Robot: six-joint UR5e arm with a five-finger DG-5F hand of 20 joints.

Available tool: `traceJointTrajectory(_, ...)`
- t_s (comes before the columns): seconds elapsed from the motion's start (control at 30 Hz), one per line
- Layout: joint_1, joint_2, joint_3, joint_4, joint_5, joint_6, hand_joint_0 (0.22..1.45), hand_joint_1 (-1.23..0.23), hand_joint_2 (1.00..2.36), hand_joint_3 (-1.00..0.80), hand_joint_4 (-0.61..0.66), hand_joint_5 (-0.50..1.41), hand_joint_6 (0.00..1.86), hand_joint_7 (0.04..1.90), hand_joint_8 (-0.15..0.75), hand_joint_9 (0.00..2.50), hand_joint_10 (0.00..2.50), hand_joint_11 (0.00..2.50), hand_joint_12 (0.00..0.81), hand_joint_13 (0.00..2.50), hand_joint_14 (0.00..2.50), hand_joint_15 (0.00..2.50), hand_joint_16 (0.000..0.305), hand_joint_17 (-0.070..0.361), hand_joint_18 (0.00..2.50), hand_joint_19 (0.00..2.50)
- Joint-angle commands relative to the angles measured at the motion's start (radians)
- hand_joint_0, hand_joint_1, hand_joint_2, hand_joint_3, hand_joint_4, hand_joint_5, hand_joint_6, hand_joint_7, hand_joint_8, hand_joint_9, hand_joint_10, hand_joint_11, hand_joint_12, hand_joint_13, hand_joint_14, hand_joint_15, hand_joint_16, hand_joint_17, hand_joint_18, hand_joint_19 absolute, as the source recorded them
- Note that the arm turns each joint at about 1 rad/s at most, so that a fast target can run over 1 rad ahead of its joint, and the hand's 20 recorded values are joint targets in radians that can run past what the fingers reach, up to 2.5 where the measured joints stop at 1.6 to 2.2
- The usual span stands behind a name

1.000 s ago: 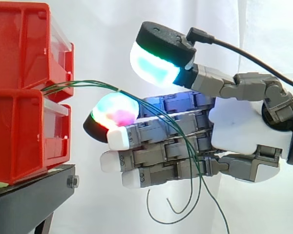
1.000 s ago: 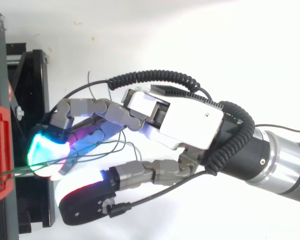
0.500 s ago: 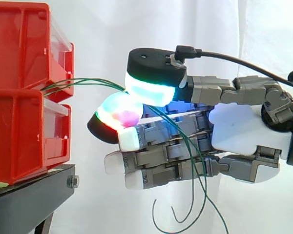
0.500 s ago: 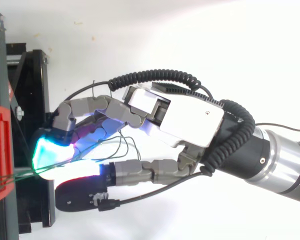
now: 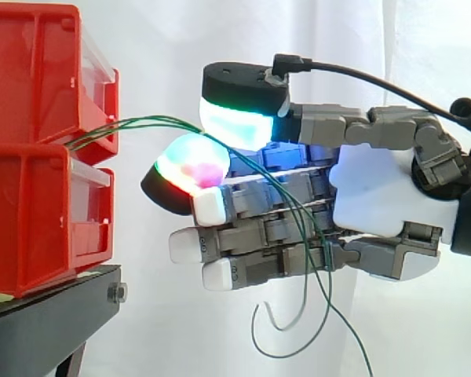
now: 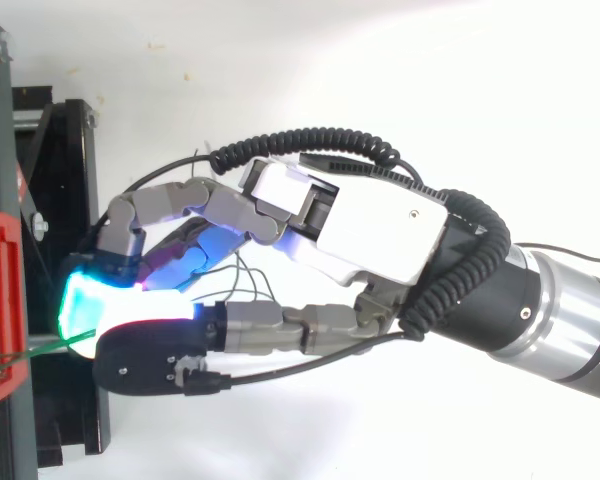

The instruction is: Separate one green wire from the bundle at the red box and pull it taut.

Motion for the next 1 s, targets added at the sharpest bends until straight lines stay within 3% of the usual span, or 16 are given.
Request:
traceJointTrajectory(0.0,0.000,0.000,0.002,-0.001,0.000,-0.001,0.59,-0.63,1.02,-0.03,0.26,-0.16,0.87,1.13,0.385,0.97,0.02,0.56,0.461,0.88,0.01,0.38,0.066,0.150,0.83,0.36)
traceJointTrajectory(0.37,0.004,0.000,0.003,-0.005,0.006,-0.003,0.61,-0.70,1.03,-0.13,0.23,-0.18,0.89,1.08,0.357,0.93,0.02,0.64,0.430,0.86,0.01,0.42,0.060,0.136,0.79,0.41)
traceJointTrajectory(0.47,0.007,0.000,0.002,-0.005,0.006,-0.003,0.58,-0.69,1.02,-0.32,0.25,-0.18,0.89,1.06,0.358,0.96,0.02,0.65,0.430,0.87,0.02,0.42,0.061,0.137,0.80,0.41)
traceJointTrajectory(0.63,0.012,-0.002,0.002,-0.019,0.012,0.002,0.56,-0.65,1.01,-0.40,0.24,-0.18,0.83,1.04,0.355,1.00,0.02,0.65,0.431,0.95,0.02,0.47,0.062,0.140,0.81,0.41)
traceJointTrajectory(0.97,0.021,-0.002,0.002,-0.028,0.031,0.077,0.62,-0.72,1.03,-0.18,0.19,-0.19,0.87,1.10,0.354,1.04,0.03,0.77,0.424,0.98,0.02,0.50,0.061,0.138,0.81,0.42)
